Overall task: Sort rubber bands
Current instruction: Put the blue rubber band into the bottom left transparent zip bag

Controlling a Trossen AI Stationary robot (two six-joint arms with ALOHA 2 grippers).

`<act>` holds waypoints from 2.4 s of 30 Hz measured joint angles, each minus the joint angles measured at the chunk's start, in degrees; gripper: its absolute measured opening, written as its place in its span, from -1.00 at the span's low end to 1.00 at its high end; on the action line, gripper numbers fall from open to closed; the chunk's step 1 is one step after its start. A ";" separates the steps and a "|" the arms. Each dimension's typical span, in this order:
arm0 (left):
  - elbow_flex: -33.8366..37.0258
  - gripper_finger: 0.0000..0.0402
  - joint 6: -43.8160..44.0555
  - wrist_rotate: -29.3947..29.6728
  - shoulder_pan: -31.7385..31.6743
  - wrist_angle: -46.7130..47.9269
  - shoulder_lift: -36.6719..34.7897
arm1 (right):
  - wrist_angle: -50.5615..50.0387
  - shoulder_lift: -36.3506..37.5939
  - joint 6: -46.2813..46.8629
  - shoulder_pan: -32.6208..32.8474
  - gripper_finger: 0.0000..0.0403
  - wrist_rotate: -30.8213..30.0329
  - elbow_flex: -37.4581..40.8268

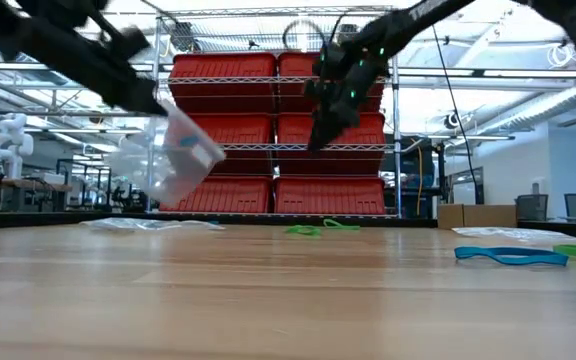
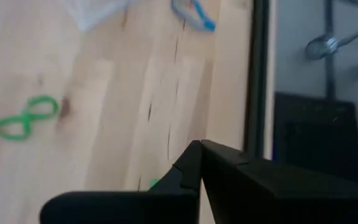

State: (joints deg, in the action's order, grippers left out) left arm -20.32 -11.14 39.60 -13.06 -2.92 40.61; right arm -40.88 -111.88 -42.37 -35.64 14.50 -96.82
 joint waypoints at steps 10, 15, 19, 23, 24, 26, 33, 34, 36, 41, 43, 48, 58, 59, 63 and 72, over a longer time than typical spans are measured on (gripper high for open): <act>-0.23 -0.99 -0.08 -0.82 -11.79 -5.23 18.37 | -0.57 5.73 2.73 2.83 -1.00 -0.63 0.00; -0.23 -0.99 0.72 -7.71 -15.24 -10.84 27.04 | -1.33 5.59 2.74 3.90 -1.00 -1.03 0.00; -0.69 -0.99 1.11 -8.40 -17.67 -13.77 33.80 | -1.47 5.38 2.74 4.80 -1.00 -1.03 0.00; -2.41 -0.99 1.75 -10.74 -20.39 -14.45 40.39 | -1.65 5.38 2.74 5.61 -1.00 -1.02 0.00; -2.94 -0.99 1.77 -11.62 -20.91 -14.74 41.99 | -1.82 5.38 2.74 5.80 -1.00 -1.01 0.00; -4.50 -0.99 1.75 -12.52 -21.80 -15.09 45.03 | -1.87 5.38 2.74 6.15 -1.00 -1.01 0.00; -10.57 -0.99 1.73 -14.80 -23.87 -15.23 54.07 | -2.51 5.38 2.74 6.89 -1.00 -0.90 0.00; -11.35 -0.99 1.71 -15.99 -24.07 -15.22 55.19 | -2.69 5.38 2.74 6.92 -1.00 -0.90 0.00; -13.19 -0.99 1.73 -18.02 -24.16 -15.67 57.09 | -2.93 5.38 2.74 7.19 -1.00 -0.90 0.00; -15.22 -0.99 1.77 -23.68 -23.02 -16.69 58.61 | -4.74 5.38 2.74 7.63 -1.00 -0.87 0.00; -15.61 -0.99 1.79 -27.67 -22.05 -16.81 58.31 | -5.67 5.38 2.74 7.79 -1.00 -0.87 0.01; -16.60 -0.99 1.88 -35.74 -18.42 -17.88 58.22 | -8.08 5.38 2.89 7.98 -1.00 -0.65 0.02; -15.91 -0.99 2.79 -36.29 -12.61 -19.89 49.66 | -11.68 5.52 4.05 5.90 -1.00 9.07 1.70; -15.69 -0.99 3.05 -36.25 -12.53 -18.78 47.72 | -11.07 5.52 4.45 5.47 -1.00 9.29 2.67; -15.68 -0.99 3.32 -35.88 -12.25 -11.64 39.57 | -3.69 5.52 8.25 4.15 -1.00 9.28 9.49; -15.66 -0.99 3.34 -30.75 -11.56 1.65 22.14 | 16.44 5.49 13.75 6.87 -0.97 0.42 25.18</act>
State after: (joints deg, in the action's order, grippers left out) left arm -35.99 -7.79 8.85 -24.62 -1.27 62.75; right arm -24.44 -106.39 -28.62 -28.76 14.93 -71.64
